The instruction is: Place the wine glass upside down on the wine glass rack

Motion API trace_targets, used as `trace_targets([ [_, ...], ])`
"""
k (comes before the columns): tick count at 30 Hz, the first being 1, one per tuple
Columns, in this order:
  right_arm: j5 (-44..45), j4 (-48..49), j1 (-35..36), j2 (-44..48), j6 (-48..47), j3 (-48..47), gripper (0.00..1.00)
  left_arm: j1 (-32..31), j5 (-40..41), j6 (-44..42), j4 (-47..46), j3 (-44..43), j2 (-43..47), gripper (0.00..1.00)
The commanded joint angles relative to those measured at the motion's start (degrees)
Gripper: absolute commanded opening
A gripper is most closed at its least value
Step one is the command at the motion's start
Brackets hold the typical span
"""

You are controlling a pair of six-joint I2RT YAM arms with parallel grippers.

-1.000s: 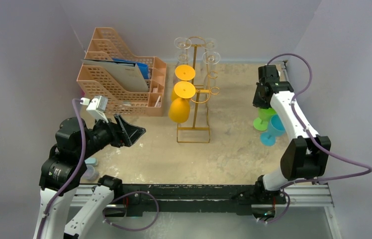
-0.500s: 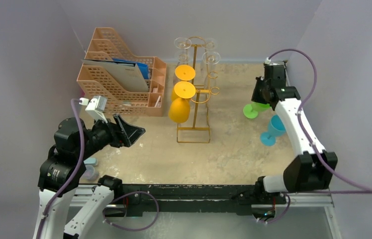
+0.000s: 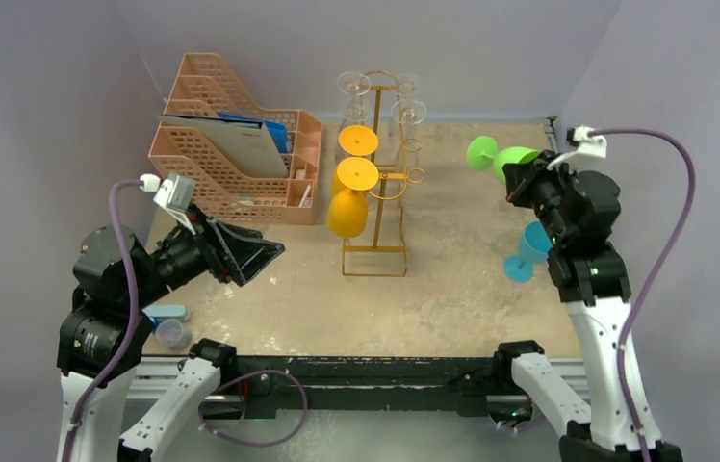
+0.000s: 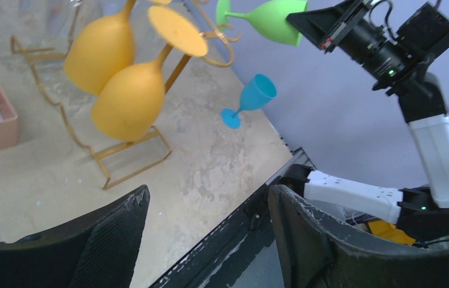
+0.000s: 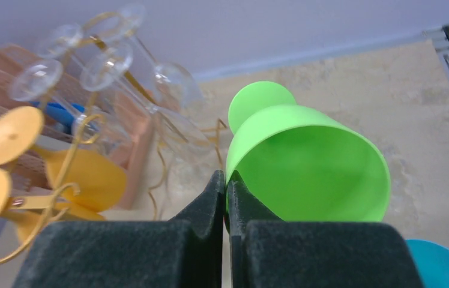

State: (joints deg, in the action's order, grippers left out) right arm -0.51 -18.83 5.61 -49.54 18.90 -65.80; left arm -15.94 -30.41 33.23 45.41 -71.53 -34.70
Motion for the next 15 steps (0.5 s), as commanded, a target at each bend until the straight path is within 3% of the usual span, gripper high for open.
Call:
trace_targets([
  [1,-3.0,7.8,0.1,6.8,6.2,2.5,0.0,-0.1,-8.4,0.4,-9.1,-5.4,-5.2,0.7],
  [15,-16.3,23.4,0.1,21.3,25.7,10.8,0.0,-0.2,-11.6,9.7,-30.9,-11.9,-19.3,0.69],
])
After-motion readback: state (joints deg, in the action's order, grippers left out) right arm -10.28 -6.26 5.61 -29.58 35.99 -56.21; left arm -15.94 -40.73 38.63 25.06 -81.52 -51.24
